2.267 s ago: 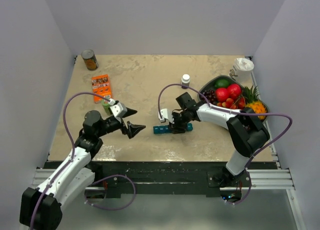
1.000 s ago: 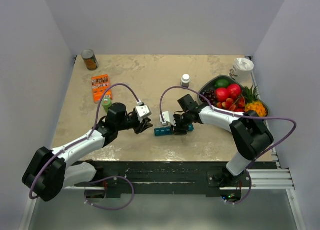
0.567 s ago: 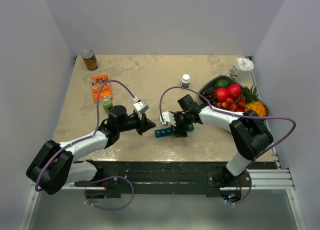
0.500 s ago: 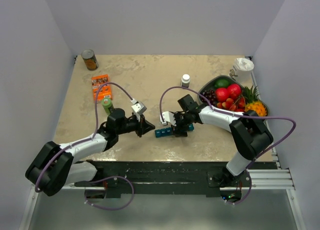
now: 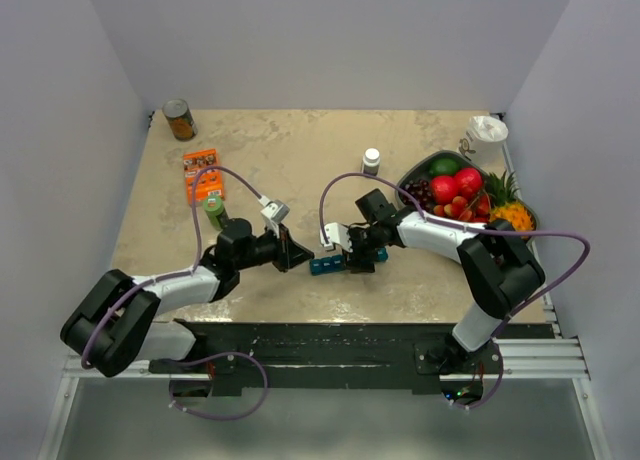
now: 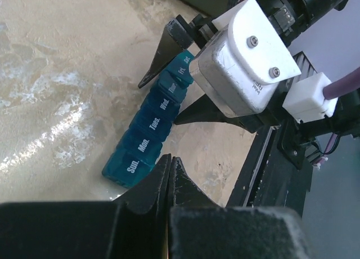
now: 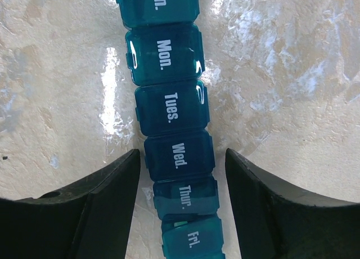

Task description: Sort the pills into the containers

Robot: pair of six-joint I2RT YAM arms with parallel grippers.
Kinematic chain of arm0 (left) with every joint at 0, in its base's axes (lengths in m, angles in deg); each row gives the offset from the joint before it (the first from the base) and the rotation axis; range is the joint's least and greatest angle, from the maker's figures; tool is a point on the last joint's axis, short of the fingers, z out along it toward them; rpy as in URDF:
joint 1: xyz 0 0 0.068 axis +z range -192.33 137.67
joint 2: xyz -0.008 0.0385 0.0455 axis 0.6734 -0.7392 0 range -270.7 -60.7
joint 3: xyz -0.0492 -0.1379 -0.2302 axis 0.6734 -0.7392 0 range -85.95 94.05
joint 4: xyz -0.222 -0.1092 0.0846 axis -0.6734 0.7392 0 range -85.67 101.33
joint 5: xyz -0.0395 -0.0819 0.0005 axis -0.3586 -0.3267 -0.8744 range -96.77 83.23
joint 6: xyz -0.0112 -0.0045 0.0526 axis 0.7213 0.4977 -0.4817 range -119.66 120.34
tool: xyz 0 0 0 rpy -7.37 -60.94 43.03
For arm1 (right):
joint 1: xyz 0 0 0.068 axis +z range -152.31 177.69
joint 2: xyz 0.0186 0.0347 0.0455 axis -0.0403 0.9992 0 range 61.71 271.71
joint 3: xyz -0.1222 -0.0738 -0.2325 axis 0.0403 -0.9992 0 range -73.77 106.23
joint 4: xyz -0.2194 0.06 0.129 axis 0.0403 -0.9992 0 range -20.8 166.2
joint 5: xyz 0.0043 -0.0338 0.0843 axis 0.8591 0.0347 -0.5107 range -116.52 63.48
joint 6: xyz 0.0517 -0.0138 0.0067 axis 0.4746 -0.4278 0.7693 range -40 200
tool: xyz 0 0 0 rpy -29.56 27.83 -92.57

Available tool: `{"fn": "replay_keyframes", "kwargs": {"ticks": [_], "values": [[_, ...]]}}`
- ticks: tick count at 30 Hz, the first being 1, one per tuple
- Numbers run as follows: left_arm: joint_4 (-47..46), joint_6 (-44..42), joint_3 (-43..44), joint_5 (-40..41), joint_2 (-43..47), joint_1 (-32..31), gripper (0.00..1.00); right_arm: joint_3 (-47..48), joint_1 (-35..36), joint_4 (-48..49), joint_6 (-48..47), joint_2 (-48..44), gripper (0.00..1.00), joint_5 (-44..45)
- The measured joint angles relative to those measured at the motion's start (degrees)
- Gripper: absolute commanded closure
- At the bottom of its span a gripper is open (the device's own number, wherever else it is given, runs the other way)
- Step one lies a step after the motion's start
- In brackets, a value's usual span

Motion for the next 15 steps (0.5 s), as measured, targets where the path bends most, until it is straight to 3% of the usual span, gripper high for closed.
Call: {"fn": "replay_keyframes", "kwargs": {"ticks": [15], "values": [[-0.13, 2.1, 1.99, 4.48, -14.21, -1.9, 1.0, 0.13, 0.0, 0.0, 0.35, 0.81, 0.37, 0.0]]}}
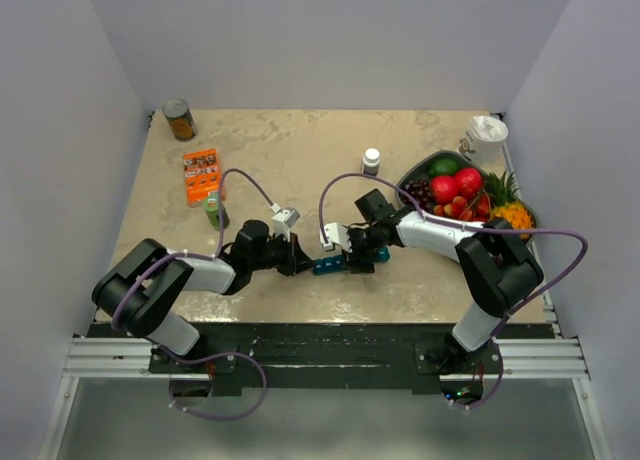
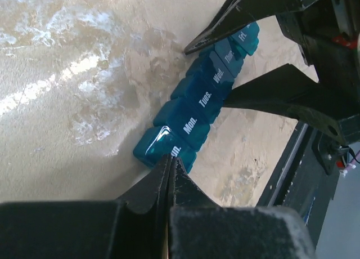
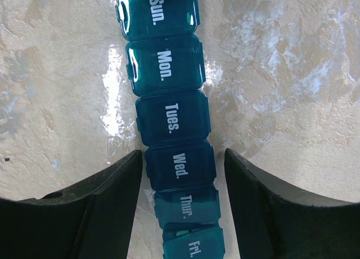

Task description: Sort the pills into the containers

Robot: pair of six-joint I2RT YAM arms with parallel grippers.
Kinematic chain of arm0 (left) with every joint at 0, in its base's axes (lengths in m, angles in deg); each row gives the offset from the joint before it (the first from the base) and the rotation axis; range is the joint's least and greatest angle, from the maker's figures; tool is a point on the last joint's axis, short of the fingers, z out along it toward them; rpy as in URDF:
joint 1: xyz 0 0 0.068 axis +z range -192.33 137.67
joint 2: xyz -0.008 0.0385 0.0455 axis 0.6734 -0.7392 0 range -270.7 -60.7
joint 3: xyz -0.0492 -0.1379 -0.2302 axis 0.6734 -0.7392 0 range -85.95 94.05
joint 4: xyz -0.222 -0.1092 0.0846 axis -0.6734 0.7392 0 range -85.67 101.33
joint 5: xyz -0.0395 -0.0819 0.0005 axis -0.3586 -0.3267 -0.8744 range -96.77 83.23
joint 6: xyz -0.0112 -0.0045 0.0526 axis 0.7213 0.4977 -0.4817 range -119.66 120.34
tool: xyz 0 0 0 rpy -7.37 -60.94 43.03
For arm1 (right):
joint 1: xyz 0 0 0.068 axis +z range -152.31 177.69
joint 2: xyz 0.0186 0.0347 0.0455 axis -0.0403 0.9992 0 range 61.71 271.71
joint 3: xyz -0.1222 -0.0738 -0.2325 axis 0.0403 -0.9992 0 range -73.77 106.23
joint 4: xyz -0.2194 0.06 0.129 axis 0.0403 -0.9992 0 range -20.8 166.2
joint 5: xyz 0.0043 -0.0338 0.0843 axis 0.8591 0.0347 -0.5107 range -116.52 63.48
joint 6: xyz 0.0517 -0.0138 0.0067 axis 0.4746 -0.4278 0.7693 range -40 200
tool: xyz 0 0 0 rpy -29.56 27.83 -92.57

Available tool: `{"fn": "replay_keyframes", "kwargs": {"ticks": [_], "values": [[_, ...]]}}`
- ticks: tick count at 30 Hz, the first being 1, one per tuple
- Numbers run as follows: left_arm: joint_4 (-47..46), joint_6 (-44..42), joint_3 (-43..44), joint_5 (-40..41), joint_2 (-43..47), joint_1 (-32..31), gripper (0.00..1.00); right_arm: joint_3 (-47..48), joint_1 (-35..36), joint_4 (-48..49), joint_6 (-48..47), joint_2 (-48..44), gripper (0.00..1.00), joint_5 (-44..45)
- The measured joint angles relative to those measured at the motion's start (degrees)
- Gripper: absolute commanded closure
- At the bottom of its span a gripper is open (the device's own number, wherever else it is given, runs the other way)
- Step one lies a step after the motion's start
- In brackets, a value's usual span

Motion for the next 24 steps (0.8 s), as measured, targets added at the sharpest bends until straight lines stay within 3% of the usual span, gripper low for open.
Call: {"fn": "replay_keyframes", "kwargs": {"ticks": [10, 16, 20, 24], "values": [[5.4, -0.66, 0.52, 4.74, 6.6, -0.37, 1.0, 0.63, 0.0, 0.0, 0.37, 0.63, 0.36, 0.0], [2.29, 1.75, 0.52, 3.41, 12.98, -0.37, 0.98, 0.7, 0.0, 0.0, 0.52, 0.68, 0.31, 0.0], [1.62, 1.9, 0.52, 2.47, 13.03, -0.37, 0.68, 1.01, -0.35, -0.35, 0.63, 0.74, 0.26, -0.02], [2.73, -1.25, 0.52, 2.27, 12.96, -0.37, 0.57, 1.25, -1.86, -1.29, 0.48, 0.74, 0.26, -0.98]]}}
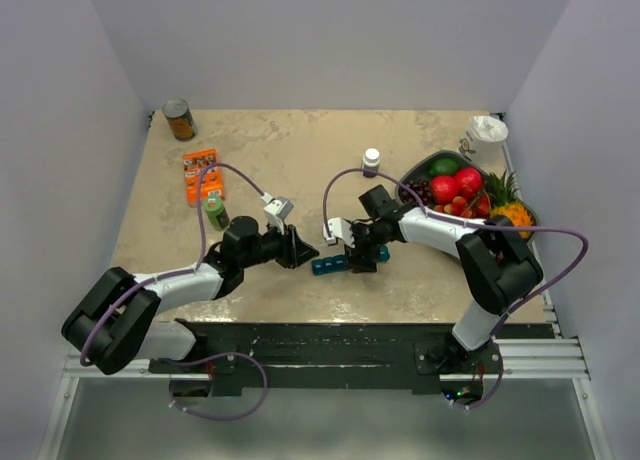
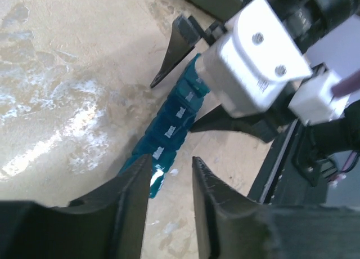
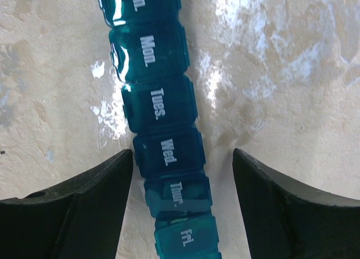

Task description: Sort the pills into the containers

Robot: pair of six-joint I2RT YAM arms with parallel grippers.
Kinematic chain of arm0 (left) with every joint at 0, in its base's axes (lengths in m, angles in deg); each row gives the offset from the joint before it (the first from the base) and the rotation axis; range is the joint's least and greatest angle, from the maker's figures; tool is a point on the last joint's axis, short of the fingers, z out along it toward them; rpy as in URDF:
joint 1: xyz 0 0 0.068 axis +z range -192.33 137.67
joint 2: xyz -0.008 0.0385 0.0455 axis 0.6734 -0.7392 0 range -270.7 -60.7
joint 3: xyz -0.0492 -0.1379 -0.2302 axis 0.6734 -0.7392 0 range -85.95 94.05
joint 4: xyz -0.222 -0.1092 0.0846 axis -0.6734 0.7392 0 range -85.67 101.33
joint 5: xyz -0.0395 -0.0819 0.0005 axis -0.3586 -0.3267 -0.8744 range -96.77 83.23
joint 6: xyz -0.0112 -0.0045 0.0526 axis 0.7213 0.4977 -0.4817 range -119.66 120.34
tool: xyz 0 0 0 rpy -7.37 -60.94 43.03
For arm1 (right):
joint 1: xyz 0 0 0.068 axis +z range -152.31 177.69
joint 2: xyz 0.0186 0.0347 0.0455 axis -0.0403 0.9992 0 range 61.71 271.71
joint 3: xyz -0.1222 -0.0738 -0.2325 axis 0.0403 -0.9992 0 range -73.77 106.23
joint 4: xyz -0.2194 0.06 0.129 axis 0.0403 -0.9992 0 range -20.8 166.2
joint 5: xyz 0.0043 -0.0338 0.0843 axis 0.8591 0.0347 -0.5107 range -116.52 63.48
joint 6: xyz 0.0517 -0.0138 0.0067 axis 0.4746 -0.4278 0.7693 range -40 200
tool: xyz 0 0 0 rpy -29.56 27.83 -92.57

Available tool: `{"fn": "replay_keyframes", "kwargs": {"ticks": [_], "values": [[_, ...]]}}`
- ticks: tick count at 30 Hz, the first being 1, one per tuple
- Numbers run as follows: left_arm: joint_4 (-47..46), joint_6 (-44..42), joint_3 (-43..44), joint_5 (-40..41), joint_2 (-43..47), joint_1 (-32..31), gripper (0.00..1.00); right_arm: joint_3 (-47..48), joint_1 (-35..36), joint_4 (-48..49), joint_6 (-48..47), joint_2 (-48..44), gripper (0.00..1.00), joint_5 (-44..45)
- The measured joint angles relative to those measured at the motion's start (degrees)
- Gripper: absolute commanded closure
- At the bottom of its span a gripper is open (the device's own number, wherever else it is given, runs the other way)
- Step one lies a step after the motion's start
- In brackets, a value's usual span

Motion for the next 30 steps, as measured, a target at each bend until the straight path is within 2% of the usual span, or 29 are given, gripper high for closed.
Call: {"fn": "replay_keyframes", "kwargs": {"ticks": [5, 11, 16, 19, 30], "values": [[2.89, -6.23, 0.02, 0.17, 0.0, -0.02, 0.51, 0.02, -2.14, -2.12, -2.1, -0.04, 0.27, -2.21], [4.59, -11.91, 1.27, -0.35, -0.5, -0.83, 0.49, 0.02, -2.25, -3.13, -5.57, -0.24, 0.32, -4.42], [4.76, -13.09, 4.04, -0.44, -4.15, -1.79, 0.49, 0.02, -2.27, -3.28, -6.78, -0.24, 0.37, -5.31], [3.82, -12.35, 4.55, -0.87, -6.6, -3.1, 0.6, 0.0, -2.25, -3.26, -7.02, -0.24, 0.39, -5.38], [-6.6, -4.33, 6.88, -3.3, -18.73, -7.87, 0.79, -0.02, -1.36, -2.99, -6.86, -0.24, 0.5, -5.53]]}}
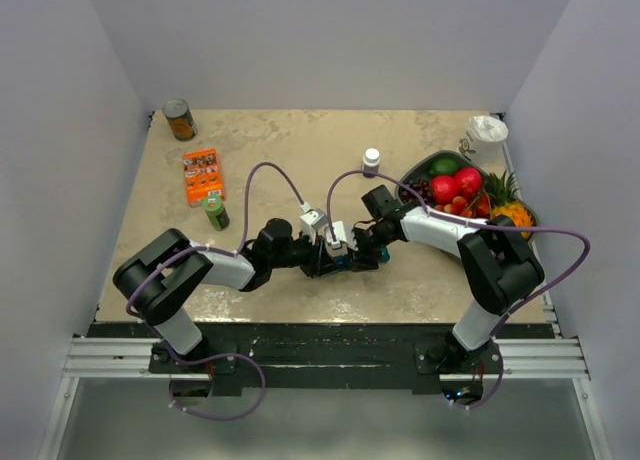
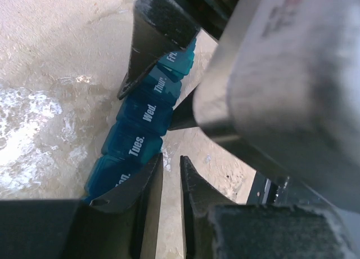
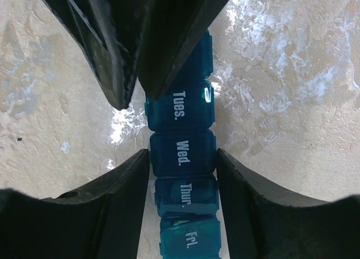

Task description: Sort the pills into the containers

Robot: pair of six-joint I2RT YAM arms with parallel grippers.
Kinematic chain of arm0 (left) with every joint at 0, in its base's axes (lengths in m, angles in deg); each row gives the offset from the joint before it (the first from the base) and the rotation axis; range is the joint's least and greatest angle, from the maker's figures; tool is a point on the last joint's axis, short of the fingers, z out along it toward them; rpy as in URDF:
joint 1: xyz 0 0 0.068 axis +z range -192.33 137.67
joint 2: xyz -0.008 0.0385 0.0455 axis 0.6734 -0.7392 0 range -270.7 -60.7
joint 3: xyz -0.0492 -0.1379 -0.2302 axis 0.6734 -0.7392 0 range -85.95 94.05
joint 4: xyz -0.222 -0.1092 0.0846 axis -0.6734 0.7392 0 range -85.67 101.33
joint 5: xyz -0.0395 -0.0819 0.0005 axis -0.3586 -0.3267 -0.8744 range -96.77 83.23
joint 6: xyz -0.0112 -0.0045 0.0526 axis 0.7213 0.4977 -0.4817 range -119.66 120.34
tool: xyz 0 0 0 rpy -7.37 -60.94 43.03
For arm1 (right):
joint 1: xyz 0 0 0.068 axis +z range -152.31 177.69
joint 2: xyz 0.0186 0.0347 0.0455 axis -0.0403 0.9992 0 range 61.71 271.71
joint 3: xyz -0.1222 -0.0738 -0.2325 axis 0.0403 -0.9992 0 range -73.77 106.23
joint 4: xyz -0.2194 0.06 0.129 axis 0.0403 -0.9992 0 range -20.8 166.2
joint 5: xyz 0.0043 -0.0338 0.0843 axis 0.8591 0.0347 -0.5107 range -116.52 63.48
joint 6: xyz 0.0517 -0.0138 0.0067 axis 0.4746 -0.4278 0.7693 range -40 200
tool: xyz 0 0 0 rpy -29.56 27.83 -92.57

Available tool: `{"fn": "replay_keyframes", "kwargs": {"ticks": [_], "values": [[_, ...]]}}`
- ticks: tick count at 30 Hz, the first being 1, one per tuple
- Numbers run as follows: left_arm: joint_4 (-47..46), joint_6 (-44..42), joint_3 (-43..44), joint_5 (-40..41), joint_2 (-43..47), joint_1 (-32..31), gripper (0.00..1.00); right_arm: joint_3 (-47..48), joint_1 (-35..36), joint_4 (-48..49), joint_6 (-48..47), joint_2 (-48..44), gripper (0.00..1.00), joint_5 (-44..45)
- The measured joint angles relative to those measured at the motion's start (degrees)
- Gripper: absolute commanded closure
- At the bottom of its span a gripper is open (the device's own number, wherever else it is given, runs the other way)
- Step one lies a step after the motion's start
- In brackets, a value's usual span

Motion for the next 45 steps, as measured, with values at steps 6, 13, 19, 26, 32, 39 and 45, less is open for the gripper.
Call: {"fn": "replay_keyframes", "kwargs": {"ticks": [6, 13, 19, 26, 32, 39, 45], "values": [[-2.03, 2.03, 0.39, 2.21, -2.97, -0.39, 0.9, 0.0, 0.2, 0.04, 0.66, 0.0, 0.59, -0.22], [-2.97, 3.48, 0.87, 4.94, -4.92, -0.39, 1.0, 0.02, 0.17, 0.02, 1.53, 0.13, 0.72, -0.96], [-4.15, 3.93, 1.09, 5.7, -5.62, -0.37, 1.0, 2.71, -0.26, -2.16, 3.45, 2.32, 0.76, -2.14], [-4.66, 3.91, 1.11, 6.47, -5.62, -0.35, 1.0, 6.75, -1.33, -5.57, 6.86, 5.73, 0.75, -4.59], [-5.42, 3.91, 0.72, 6.95, -5.62, -0.35, 1.0, 8.09, -1.84, -6.71, 9.14, 6.86, 0.74, -5.53], [-6.21, 3.87, 0.09, 7.26, -5.6, -0.35, 1.0, 8.09, -2.08, -6.45, 11.56, 6.86, 0.71, -5.53], [-6.75, 4.15, -0.85, 7.3, -5.6, -0.72, 1.0, 8.52, -2.16, -6.71, 12.22, 7.1, 0.69, -5.7]]}}
